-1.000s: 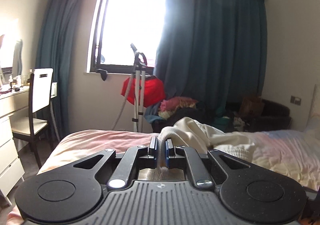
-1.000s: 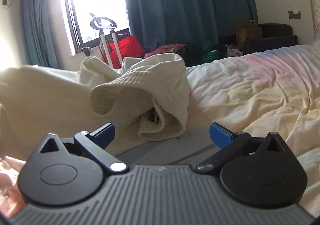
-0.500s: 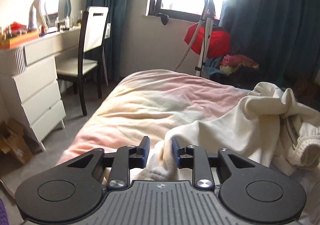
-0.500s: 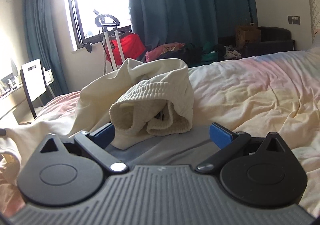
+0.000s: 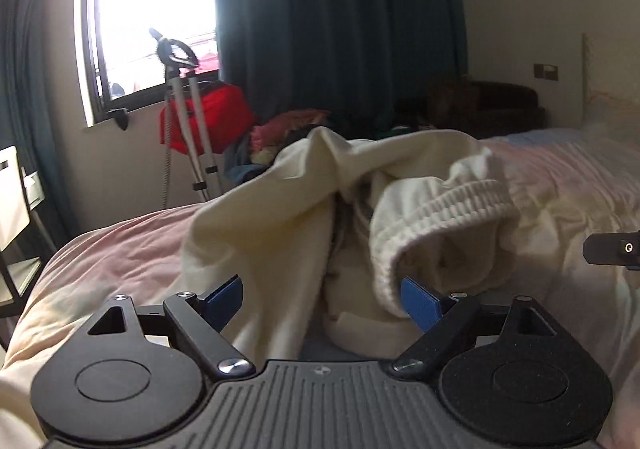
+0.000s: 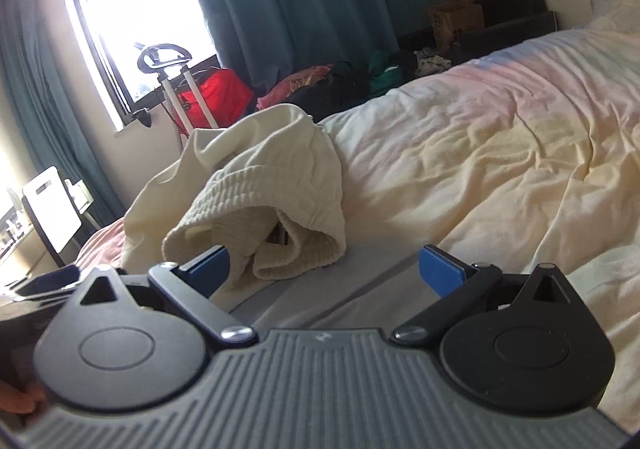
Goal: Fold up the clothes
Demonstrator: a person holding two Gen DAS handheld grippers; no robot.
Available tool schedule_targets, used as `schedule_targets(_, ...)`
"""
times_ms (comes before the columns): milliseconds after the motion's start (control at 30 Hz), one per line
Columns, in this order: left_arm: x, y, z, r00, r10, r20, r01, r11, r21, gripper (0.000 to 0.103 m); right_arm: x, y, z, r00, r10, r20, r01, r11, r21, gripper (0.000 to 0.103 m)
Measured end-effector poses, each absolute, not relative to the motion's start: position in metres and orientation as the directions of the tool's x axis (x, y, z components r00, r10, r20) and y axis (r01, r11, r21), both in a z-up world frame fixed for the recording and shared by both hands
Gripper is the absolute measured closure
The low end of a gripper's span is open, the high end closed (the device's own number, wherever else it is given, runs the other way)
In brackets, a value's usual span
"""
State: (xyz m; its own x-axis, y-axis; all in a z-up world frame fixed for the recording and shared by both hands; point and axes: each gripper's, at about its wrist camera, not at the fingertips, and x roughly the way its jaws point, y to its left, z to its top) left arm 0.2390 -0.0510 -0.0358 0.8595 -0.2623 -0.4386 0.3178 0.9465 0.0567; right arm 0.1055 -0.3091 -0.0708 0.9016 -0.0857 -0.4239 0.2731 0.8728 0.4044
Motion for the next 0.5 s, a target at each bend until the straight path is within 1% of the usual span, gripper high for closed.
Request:
schedule_targets(33, 0.246, -0.057, -0.039, 0.855, -0.270, -0.443, 0.318, 0.948, 0.035, 0.019, 0.107, -0.314, -0.075, 0.898, -0.090, -0.431, 0.285, 0.865, 0.413, 0.000)
schedule_targets(67, 0.252, -0.063, -0.043, 0.850, -0.278, -0.447, 0.317, 0.948, 0.014, 0.025, 0.108, -0.319, -0.077, 0.895, -0.089, -0.437, 0.294, 0.855, 0.428, 0.000)
schedule_targets(100, 0.259, -0.068, -0.047, 0.846, -0.286, -0.451, 0.316, 0.949, -0.008, 0.028, 0.109, -0.324, -0.080, 0.892, -0.088, -0.443, 0.303, 0.844, 0.442, 0.000)
schedule_targets(133, 0.266, -0.074, -0.050, 0.841, -0.294, -0.454, 0.315, 0.949, -0.029, 0.034, 0.110, -0.329, -0.082, 0.889, -0.087, -0.449, 0.312, 0.834, 0.456, 0.000)
schedule_targets(200, 0.279, -0.086, -0.057, 0.832, -0.310, -0.461, 0.313, 0.947, -0.072, 0.060, 0.109, -0.336, -0.086, 0.896, -0.091, -0.435, 0.319, 0.813, 0.487, 0.000)
schedule_targets(233, 0.286, -0.092, -0.061, 0.827, -0.318, -0.464, 0.311, 0.946, -0.093, 0.090, 0.111, -0.337, -0.089, 0.896, -0.094, -0.434, 0.320, 0.813, 0.487, 0.000)
schedule_targets(267, 0.293, -0.098, -0.064, 0.822, -0.326, -0.467, 0.309, 0.944, -0.115, 0.094, 0.113, -0.339, -0.091, 0.896, -0.096, -0.433, 0.322, 0.812, 0.486, 0.000)
schedule_targets(300, 0.299, -0.103, -0.068, 0.817, -0.334, -0.469, 0.307, 0.942, -0.136, 0.094, 0.116, -0.338, -0.095, 0.889, -0.093, -0.448, 0.327, 0.814, 0.480, 0.000)
schedule_targets(367, 0.273, -0.097, -0.051, 0.834, -0.344, -0.431, 0.318, 0.939, -0.132, 0.095, 0.123, -0.339, -0.102, 0.880, -0.056, -0.472, 0.317, 0.808, 0.496, 0.000)
schedule_targets(433, 0.242, -0.089, -0.032, 0.852, -0.352, -0.387, 0.330, 0.936, -0.123, 0.095, 0.124, -0.341, -0.108, 0.884, -0.012, -0.468, 0.299, 0.785, 0.543, 0.000)
schedule_targets(500, 0.211, -0.081, -0.012, 0.868, -0.360, -0.342, 0.342, 0.933, -0.113, 0.095, 0.123, -0.337, -0.107, 0.891, -0.007, -0.454, 0.284, 0.789, 0.545, 0.000)
